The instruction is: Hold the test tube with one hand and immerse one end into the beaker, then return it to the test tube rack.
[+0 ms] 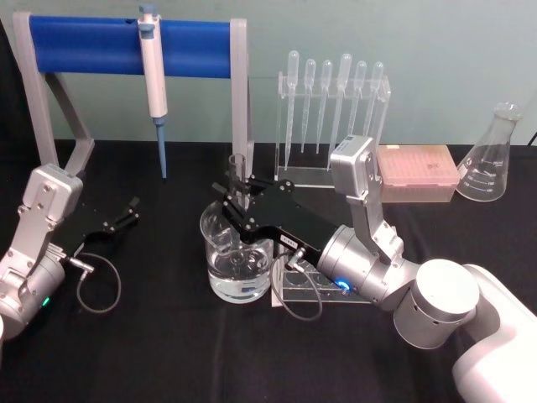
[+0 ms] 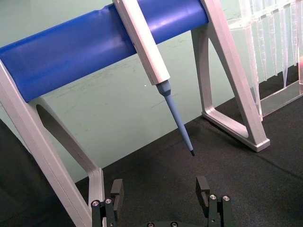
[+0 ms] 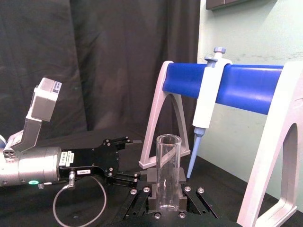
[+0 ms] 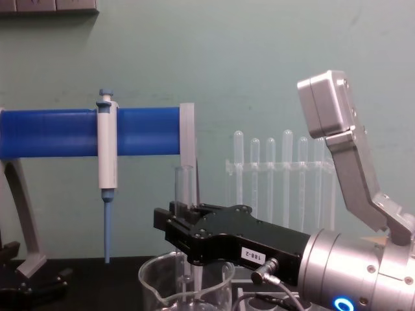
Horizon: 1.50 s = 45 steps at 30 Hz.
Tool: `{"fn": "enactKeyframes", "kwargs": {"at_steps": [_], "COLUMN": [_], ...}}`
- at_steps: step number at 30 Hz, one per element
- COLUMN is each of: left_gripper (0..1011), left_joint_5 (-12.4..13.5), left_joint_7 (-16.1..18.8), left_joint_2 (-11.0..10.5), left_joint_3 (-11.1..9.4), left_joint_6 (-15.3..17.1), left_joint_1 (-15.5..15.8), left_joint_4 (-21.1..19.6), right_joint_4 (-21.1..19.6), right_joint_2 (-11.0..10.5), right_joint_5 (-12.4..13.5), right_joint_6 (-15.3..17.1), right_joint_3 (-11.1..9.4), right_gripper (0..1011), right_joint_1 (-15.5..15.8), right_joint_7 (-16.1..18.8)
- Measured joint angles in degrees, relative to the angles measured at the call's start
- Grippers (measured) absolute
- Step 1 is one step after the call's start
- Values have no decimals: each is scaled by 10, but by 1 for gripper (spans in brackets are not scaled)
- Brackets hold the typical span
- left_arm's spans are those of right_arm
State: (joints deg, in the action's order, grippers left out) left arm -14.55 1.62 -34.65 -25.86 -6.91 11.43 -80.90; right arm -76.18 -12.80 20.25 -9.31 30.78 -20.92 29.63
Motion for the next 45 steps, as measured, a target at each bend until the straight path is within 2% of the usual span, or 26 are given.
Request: {"fn": "enactKeyframes", "kwargs": {"at_steps": [45], "left_gripper": [1000], "left_joint_5": [0], "left_joint_7": [0], "left_joint_2": [0], "left_joint_3": [0], "left_joint_6": [0], "left_joint_1": [0], "left_joint_4": [0], "right_joint_4": [0], "right_joint_2": [0], "right_joint_5": [0], "right_joint_6": [0], "right_joint_3": [0], "right_gripper": [225], "right_joint_1": [0], "right_joint_7": [0]}}
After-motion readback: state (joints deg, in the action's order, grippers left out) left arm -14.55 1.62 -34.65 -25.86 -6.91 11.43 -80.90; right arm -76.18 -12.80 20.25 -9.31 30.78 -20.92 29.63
